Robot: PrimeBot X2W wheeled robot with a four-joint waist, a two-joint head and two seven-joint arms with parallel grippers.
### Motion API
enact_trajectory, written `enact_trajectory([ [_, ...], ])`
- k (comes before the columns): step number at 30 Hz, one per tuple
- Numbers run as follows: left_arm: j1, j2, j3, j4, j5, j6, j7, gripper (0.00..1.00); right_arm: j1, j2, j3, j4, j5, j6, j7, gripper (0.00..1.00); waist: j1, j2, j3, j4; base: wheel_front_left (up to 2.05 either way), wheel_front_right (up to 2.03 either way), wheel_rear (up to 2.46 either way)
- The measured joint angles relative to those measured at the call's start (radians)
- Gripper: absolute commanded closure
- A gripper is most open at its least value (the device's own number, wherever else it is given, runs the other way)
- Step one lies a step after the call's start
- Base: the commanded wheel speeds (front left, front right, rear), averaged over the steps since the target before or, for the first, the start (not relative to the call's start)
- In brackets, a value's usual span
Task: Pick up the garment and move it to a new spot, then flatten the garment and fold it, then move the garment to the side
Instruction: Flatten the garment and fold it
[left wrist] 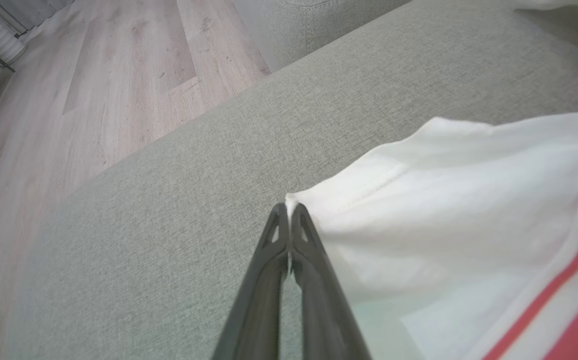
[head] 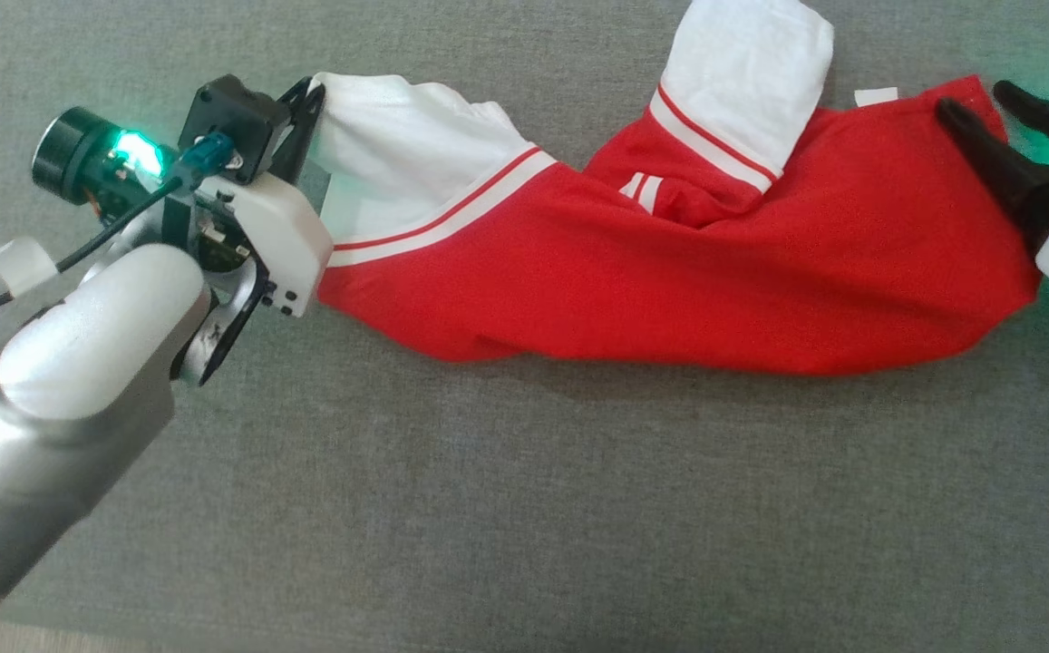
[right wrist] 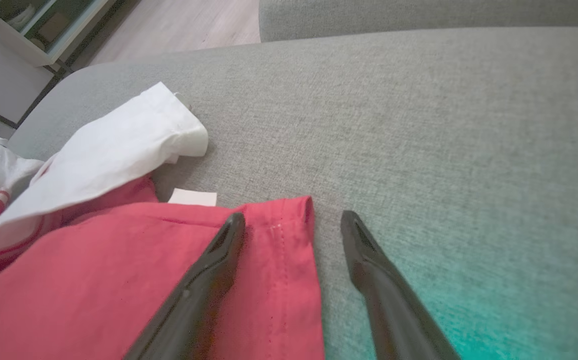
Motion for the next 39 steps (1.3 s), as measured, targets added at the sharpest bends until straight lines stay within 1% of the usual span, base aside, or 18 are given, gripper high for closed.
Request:
enact_trajectory([
  [1, 0.0, 0.0, 0.0, 0.0, 0.0, 0.0, 0.0, 1.0, -0.007, -0.005, 0.013, -0.001, 0.011, 0.0, 0.0, 0.53, -0.0001, 0.0, 0.002, 0.002, 0.0, 0.0, 0.0],
  [2, -0.001, 0.0, -0.001, 0.0, 0.0, 0.0, 0.0, 1.0, -0.014, -0.011, 0.024, -0.002, 0.021, 0.0, 0.0, 0.79, -0.0001, 0.0, 0.004, 0.004, 0.0, 0.0, 0.0],
  [3, -0.002, 0.0, -0.001, 0.0, 0.0, 0.0, 0.0, 1.0, -0.023, -0.018, 0.037, -0.004, 0.027, 0.0, -0.006, 1.0, -0.0001, 0.0, 0.005, 0.005, 0.0, 0.0, 0.0],
  [8, -0.002, 0.0, -0.002, 0.0, 0.002, 0.001, -0.001, 1.0, -0.046, -0.022, 0.072, -0.01, 0.06, 0.0, -0.058, 1.0, -0.0001, 0.0, 0.001, 0.001, 0.0, 0.0, 0.0],
  [11, -0.003, 0.001, -0.003, 0.002, 0.021, 0.005, -0.024, 1.0, -0.062, -0.026, 0.104, -0.02, 0.068, 0.0, -0.102, 1.0, -0.0001, 0.0, -0.011, -0.007, 0.0, 0.0, 0.0],
  [15, -0.007, 0.014, -0.001, -0.003, 0.049, 0.018, -0.082, 1.0, -0.086, -0.039, 0.128, -0.041, 0.085, 0.0, -0.186, 1.0, -0.0001, 0.0, -0.042, -0.023, 0.0, 0.0, 0.0],
  [19, -0.018, 0.055, 0.008, -0.035, 0.08, 0.04, -0.142, 1.0, -0.108, -0.063, 0.144, -0.07, 0.087, 0.0, -0.287, 1.0, -0.0001, 0.0, -0.091, -0.042, 0.0, 0.0, 0.0],
  [23, -0.021, 0.114, 0.038, -0.08, 0.082, 0.046, -0.198, 1.0, -0.113, -0.11, 0.135, -0.085, 0.109, 0.0, -0.352, 1.0, -0.0002, 0.0001, -0.152, -0.067, 0.0, 0.0, 0.0],
  [26, -0.02, 0.165, 0.055, -0.12, 0.087, 0.052, -0.238, 1.0, -0.118, -0.148, 0.107, -0.089, 0.113, 0.0, -0.363, 1.0, -0.0003, 0.0001, -0.203, -0.089, 0.0, 0.0, 0.0],
  [28, -0.021, 0.195, 0.077, -0.152, 0.089, 0.068, -0.267, 1.0, -0.126, -0.169, 0.076, -0.092, 0.11, 0.0, -0.37, 1.0, -0.0004, 0.0001, -0.237, -0.104, 0.0, 0.0, 0.0],
  [31, -0.022, 0.239, 0.097, -0.206, 0.101, 0.08, -0.294, 1.0, -0.127, -0.176, -0.029, -0.088, 0.07, 0.0, -0.37, 1.0, -0.0004, 0.0001, -0.288, -0.128, 0.0, 0.0, 0.0],
  [33, -0.03, 0.273, 0.098, -0.248, 0.117, 0.078, -0.3, 1.0, -0.127, -0.175, -0.092, -0.089, 0.031, 0.0, -0.372, 1.0, -0.0004, 0.0001, -0.322, -0.145, 0.0, 0.0, 0.0],
  [35, -0.048, 0.3, 0.098, -0.282, 0.124, 0.063, -0.3, 1.0, -0.126, -0.175, -0.138, -0.096, -0.01, 0.0, -0.373, 1.0, -0.0004, 0.0001, -0.357, -0.161, 0.0, 0.0, 0.0],
  [39, -0.1, 0.351, 0.118, -0.322, 0.132, 0.043, -0.274, 1.0, -0.124, -0.17, -0.204, -0.125, -0.093, 0.0, -0.373, 1.0, -0.0005, 0.0001, -0.425, -0.191, 0.0, 0.0, 0.0],
])
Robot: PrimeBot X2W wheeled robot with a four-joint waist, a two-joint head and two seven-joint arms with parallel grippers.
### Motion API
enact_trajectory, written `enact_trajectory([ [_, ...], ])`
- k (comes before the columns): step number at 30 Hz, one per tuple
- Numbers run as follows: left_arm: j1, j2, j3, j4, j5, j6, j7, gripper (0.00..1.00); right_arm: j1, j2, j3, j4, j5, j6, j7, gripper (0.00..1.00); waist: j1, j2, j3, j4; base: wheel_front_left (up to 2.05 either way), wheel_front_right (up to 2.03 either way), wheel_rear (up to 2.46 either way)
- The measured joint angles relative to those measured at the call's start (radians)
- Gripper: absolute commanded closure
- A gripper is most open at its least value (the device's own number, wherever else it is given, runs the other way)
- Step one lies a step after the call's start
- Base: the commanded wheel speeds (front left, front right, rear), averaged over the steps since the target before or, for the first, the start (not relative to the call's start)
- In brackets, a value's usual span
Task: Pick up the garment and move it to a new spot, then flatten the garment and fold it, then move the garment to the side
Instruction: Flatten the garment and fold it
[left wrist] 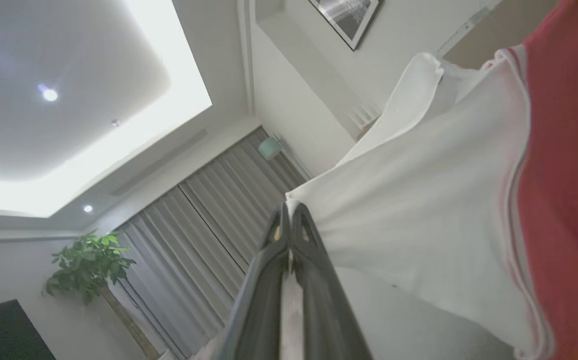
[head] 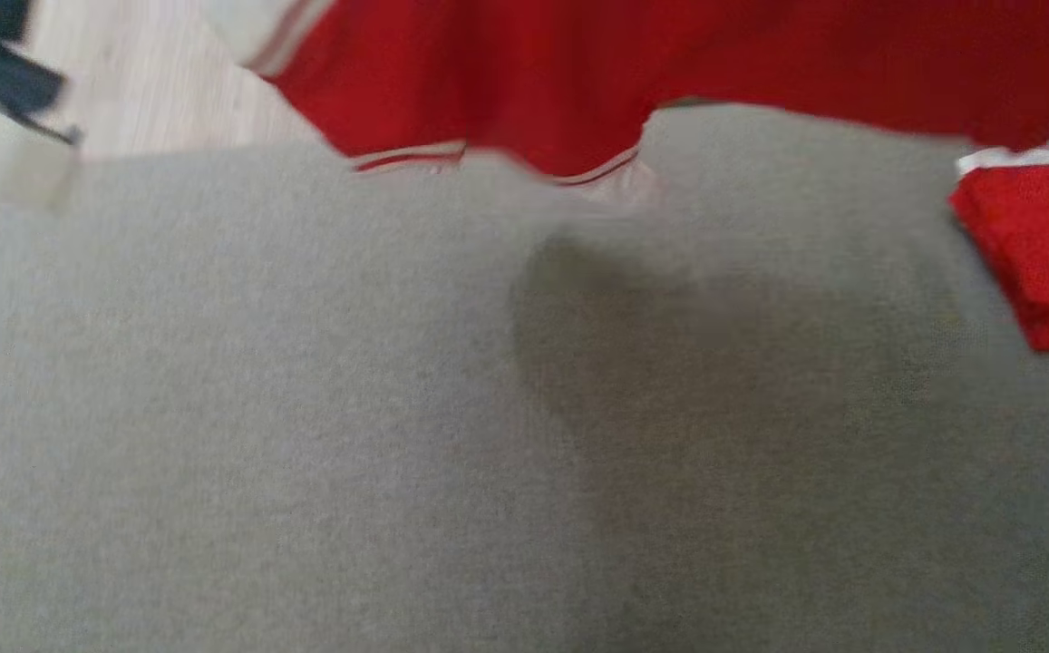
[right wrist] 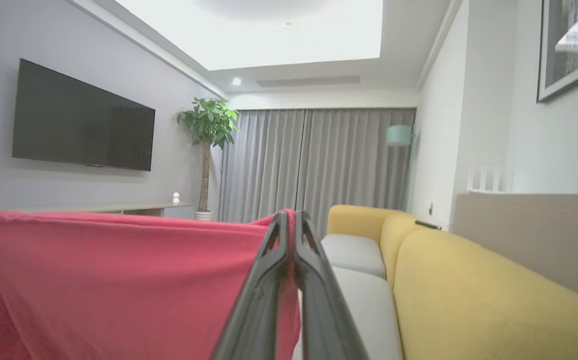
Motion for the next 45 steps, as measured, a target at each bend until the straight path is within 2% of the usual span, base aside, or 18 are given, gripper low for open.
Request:
enact_trajectory([
  [3, -0.065, 0.026, 0.022, -0.006, 0.005, -0.021, 0.02, 1.0, 0.0, 0.009, -0.008, -0.012, -0.05, 0.0, -0.003, 1.0, -0.0001, 0.0, -0.04, -0.027, 0.0, 0.0, 0.0],
  [5, -0.147, 0.019, 0.04, 0.007, 0.014, -0.049, 0.04, 1.0, -0.005, 0.018, 0.007, 0.002, -0.097, 0.0, -0.006, 1.0, 0.0002, 0.0, -0.062, -0.051, 0.0, 0.0, 0.0],
  [13, -0.309, -0.083, -0.003, 0.201, 0.099, -0.149, 0.087, 1.0, -0.115, 0.11, 0.085, 0.106, -0.161, 0.0, 0.001, 1.0, 0.0005, 0.0, -0.033, -0.06, 0.0, 0.0, 0.0],
  [18, -0.346, -0.151, -0.052, 0.349, 0.151, -0.185, 0.094, 1.0, -0.17, 0.171, 0.143, 0.195, -0.175, 0.0, 0.005, 1.0, 0.0006, 0.0, 0.038, -0.053, 0.0, 0.0, 0.0],
  [23, -0.427, -0.196, -0.088, 0.453, 0.248, -0.182, 0.084, 1.0, -0.256, 0.21, 0.15, 0.272, -0.208, 0.0, 0.003, 1.0, 0.0007, -0.0001, 0.114, -0.045, 0.0, 0.0, 0.0],
  [26, -0.5, -0.233, -0.088, 0.512, 0.304, -0.146, 0.049, 1.0, -0.342, 0.23, 0.137, 0.323, -0.286, 0.0, 0.0, 1.0, 0.0008, -0.0001, 0.174, -0.036, 0.0, 0.0, 0.0],
  [30, -0.599, -0.276, -0.089, 0.556, 0.379, -0.096, -0.018, 1.0, -0.426, 0.249, -0.025, 0.352, -0.412, 0.0, -0.001, 1.0, 0.0008, -0.0001, 0.244, -0.02, 0.0, 0.0, 0.0],
  [33, -0.64, -0.304, -0.089, 0.565, 0.381, -0.095, -0.05, 1.0, -0.446, 0.246, -0.118, 0.358, -0.491, 0.0, -0.009, 1.0, 0.0006, -0.0001, 0.283, -0.002, 0.0, 0.0, 0.0],
  [38, -0.574, -0.32, -0.117, 0.546, 0.374, -0.095, -0.07, 1.0, -0.329, 0.252, -0.107, 0.36, -0.549, 0.0, -0.008, 1.0, 0.0005, -0.0001, 0.322, 0.034, 0.0, 0.0, 0.0],
  [41, -0.472, -0.313, -0.15, 0.507, 0.374, -0.075, -0.07, 1.0, -0.23, 0.272, -0.106, 0.375, -0.555, 0.0, -0.008, 1.0, 0.0007, -0.0001, 0.336, 0.051, 0.0, 0.0, 0.0],
  [45, -0.3, -0.259, -0.195, 0.409, 0.356, -0.03, -0.065, 1.0, -0.086, 0.314, -0.114, 0.385, -0.551, 0.0, -0.008, 1.0, 0.0006, -0.0001, 0.329, 0.06, 0.0, 0.0, 0.0],
])
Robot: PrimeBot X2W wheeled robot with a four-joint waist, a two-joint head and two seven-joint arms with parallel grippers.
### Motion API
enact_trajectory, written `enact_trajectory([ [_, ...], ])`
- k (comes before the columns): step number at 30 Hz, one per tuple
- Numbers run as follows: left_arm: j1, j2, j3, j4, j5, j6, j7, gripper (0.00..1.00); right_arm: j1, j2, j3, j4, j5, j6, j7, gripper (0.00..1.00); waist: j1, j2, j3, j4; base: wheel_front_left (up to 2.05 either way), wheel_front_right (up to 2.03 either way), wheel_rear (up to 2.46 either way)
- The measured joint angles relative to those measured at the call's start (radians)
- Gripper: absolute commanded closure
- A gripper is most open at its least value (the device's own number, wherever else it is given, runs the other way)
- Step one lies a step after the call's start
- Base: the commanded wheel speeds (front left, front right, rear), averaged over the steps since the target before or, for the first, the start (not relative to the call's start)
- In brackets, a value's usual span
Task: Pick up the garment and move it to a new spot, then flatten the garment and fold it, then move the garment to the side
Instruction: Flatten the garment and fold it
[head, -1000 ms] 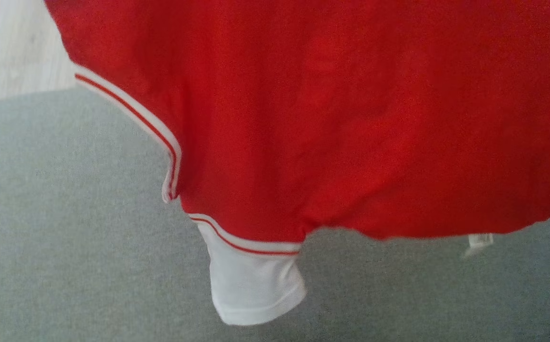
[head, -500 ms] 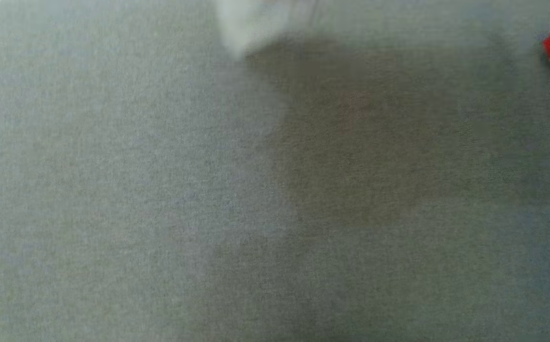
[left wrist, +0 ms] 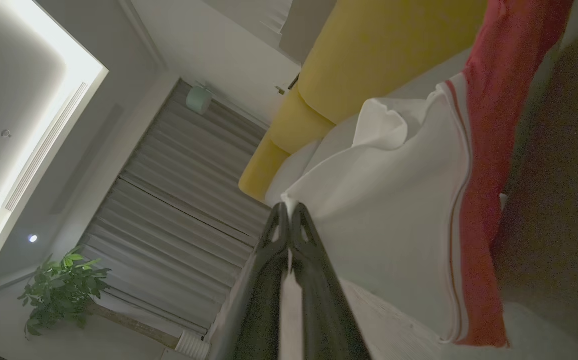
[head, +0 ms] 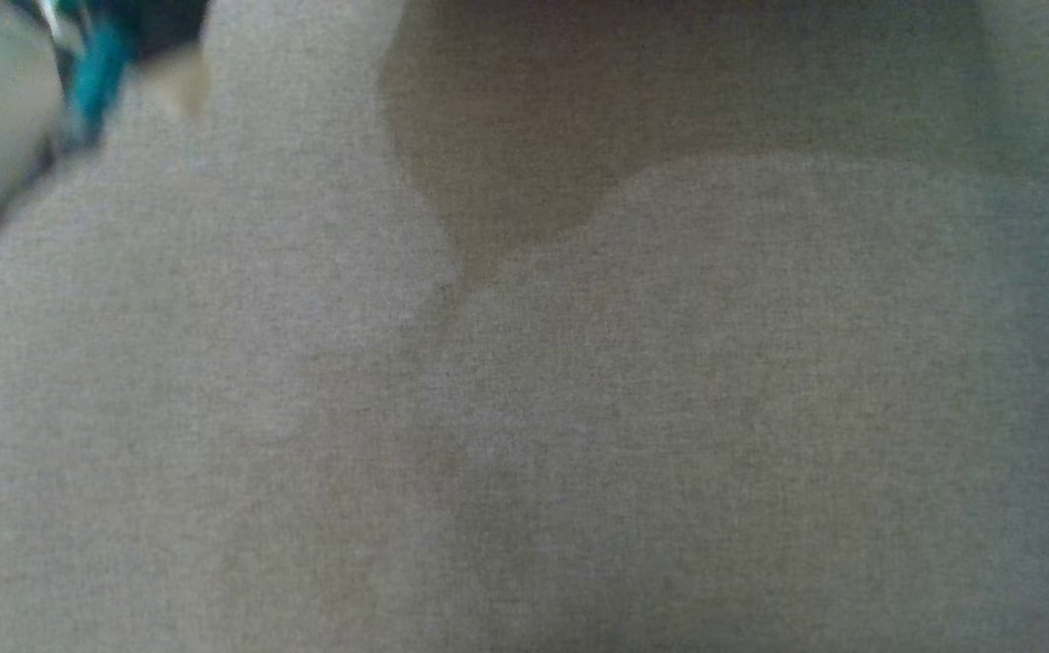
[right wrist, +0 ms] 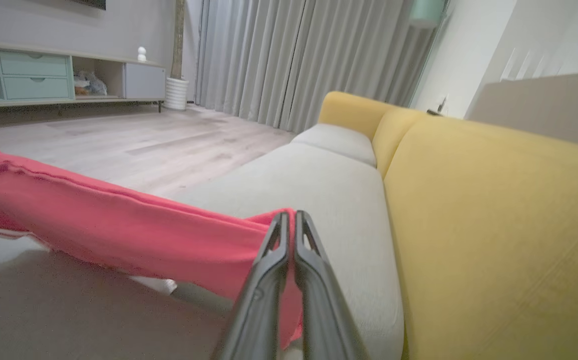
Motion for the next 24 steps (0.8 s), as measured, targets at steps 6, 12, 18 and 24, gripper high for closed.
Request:
enact_trajectory([
  [6, 0.275, 0.138, -0.079, -0.24, -0.04, 0.084, 0.049, 1.0, 0.239, 0.016, -0.072, -0.007, 0.006, 0.0, 0.0, 1.0, -0.0003, 0.0, -0.06, 0.0, 0.0, 0.0, 0.0],
  [12, 0.601, 0.263, -0.129, -0.501, -0.088, 0.214, 0.131, 1.0, 0.495, 0.04, -0.176, -0.09, 0.007, 0.0, 0.001, 1.0, -0.0006, 0.0001, -0.143, -0.016, 0.0, 0.0, 0.0],
  [18, 0.91, 0.257, -0.145, -0.62, -0.117, 0.299, 0.163, 1.0, 0.748, 0.062, -0.257, -0.159, -0.043, 0.0, 0.001, 1.0, -0.0007, 0.0001, -0.212, -0.041, 0.0, 0.0, 0.0],
  [24, 1.003, 0.258, -0.144, -0.622, -0.137, 0.322, 0.172, 1.0, 0.875, 0.086, -0.301, -0.197, -0.095, 0.0, 0.001, 1.0, -0.0005, 0.0001, -0.231, -0.066, 0.0, 0.0, 0.0],
])
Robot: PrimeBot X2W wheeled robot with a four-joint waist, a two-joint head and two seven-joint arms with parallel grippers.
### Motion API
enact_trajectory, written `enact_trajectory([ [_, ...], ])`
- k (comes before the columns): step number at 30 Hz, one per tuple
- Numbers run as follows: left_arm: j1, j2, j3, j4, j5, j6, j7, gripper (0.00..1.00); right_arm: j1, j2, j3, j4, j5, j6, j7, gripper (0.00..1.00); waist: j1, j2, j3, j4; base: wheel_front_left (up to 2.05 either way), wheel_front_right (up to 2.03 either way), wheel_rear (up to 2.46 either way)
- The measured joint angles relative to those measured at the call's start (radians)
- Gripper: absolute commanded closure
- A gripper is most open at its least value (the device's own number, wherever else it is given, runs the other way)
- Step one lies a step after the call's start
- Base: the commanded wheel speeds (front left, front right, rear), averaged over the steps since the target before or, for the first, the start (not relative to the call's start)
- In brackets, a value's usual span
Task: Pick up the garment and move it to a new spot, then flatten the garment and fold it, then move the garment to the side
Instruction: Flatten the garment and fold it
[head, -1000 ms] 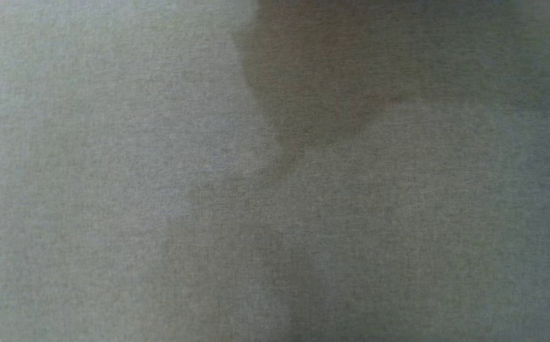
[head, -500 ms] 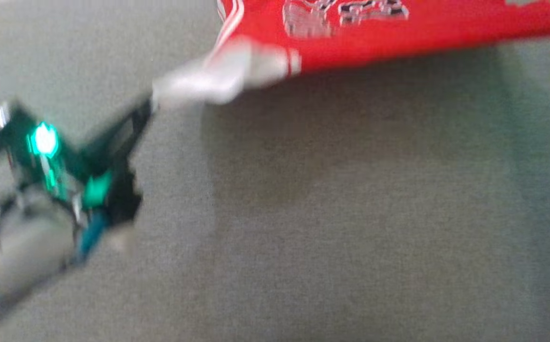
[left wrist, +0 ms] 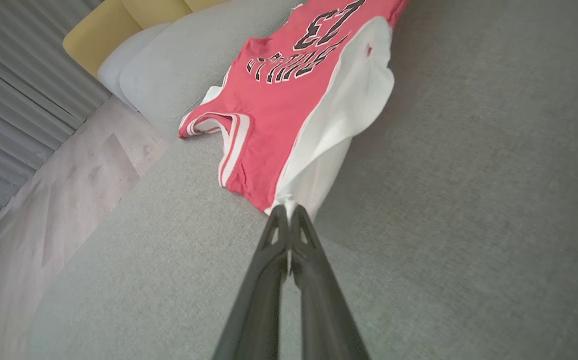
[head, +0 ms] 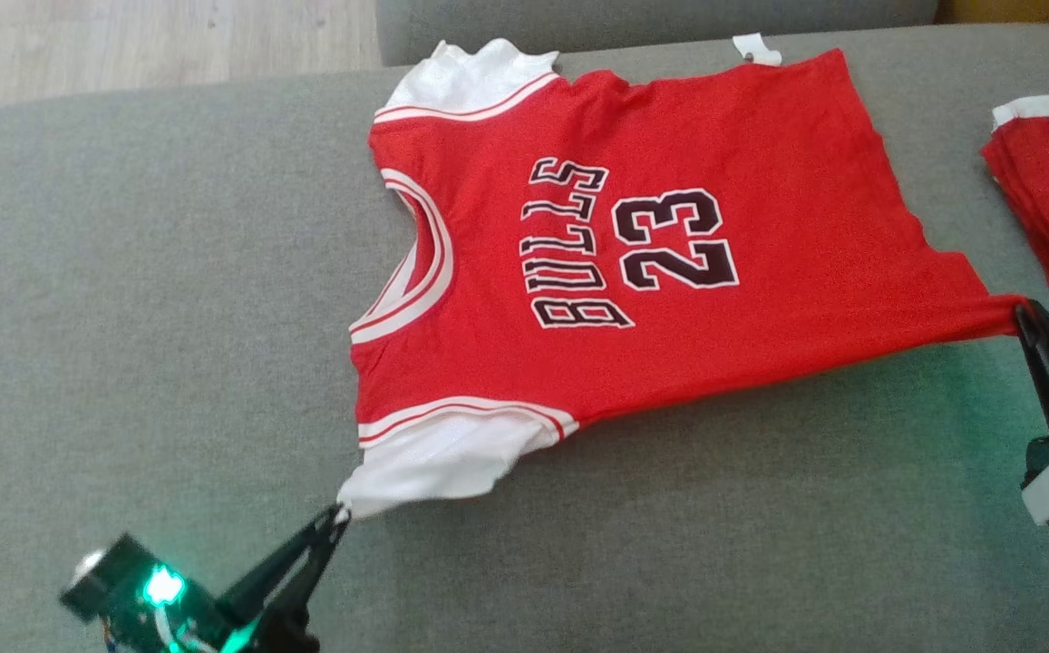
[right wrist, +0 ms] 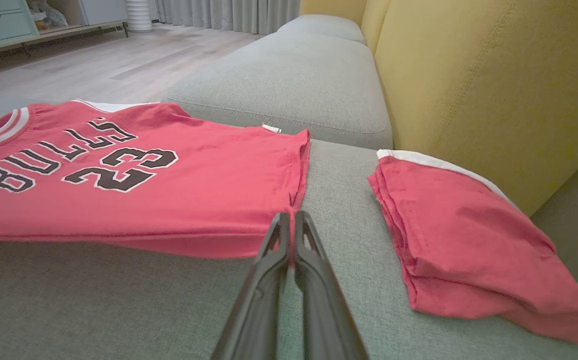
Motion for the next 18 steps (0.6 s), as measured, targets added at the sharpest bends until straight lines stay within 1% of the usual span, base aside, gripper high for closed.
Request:
enact_trajectory([
  [2, -0.026, 0.002, 0.003, 0.005, 0.011, -0.005, 0.013, 1.0, 0.0, 0.012, -0.015, -0.002, -0.012, 0.0, 0.0, 1.0, 0.0001, 0.0, 0.01, -0.003, 0.0, 0.0, 0.0],
  [5, -0.1, 0.003, 0.019, 0.026, 0.044, -0.035, 0.028, 1.0, -0.017, 0.028, -0.025, 0.0, -0.021, 0.0, 0.0, 1.0, 0.0002, 0.0, 0.036, -0.007, 0.0, 0.0, 0.0],
  [9, -0.276, -0.004, 0.048, 0.056, 0.109, -0.115, 0.063, 1.0, -0.078, 0.039, -0.025, 0.013, -0.021, 0.0, 0.0, 1.0, 0.0004, 0.0, 0.085, -0.01, 0.0, 0.0, 0.0],
  [13, -0.462, -0.033, 0.08, 0.119, 0.165, -0.213, 0.087, 1.0, -0.173, 0.038, -0.016, 0.034, -0.02, 0.0, 0.0, 1.0, 0.0005, 0.0, 0.141, -0.011, 0.0, 0.0, 0.0],
  [14, -0.462, -0.033, 0.08, 0.119, 0.165, -0.213, 0.087, 1.0, -0.173, 0.038, -0.016, 0.034, -0.02, 0.0, 0.0, 1.0, 0.0005, 0.0, 0.141, -0.011, 0.0, 0.0, 0.0],
  [16, -0.54, -0.053, 0.091, 0.162, 0.183, -0.259, 0.09, 1.0, -0.221, 0.037, 0.001, 0.046, -0.018, 0.0, 0.0, 1.0, 0.0005, 0.0, 0.169, -0.012, 0.0, 0.0, 0.0],
  [18, -0.604, -0.072, 0.104, 0.213, 0.188, -0.291, 0.092, 1.0, -0.27, 0.035, 0.022, 0.061, -0.011, 0.0, 0.0, 1.0, 0.0005, 0.0, 0.197, -0.016, 0.0, 0.0, 0.0],
])
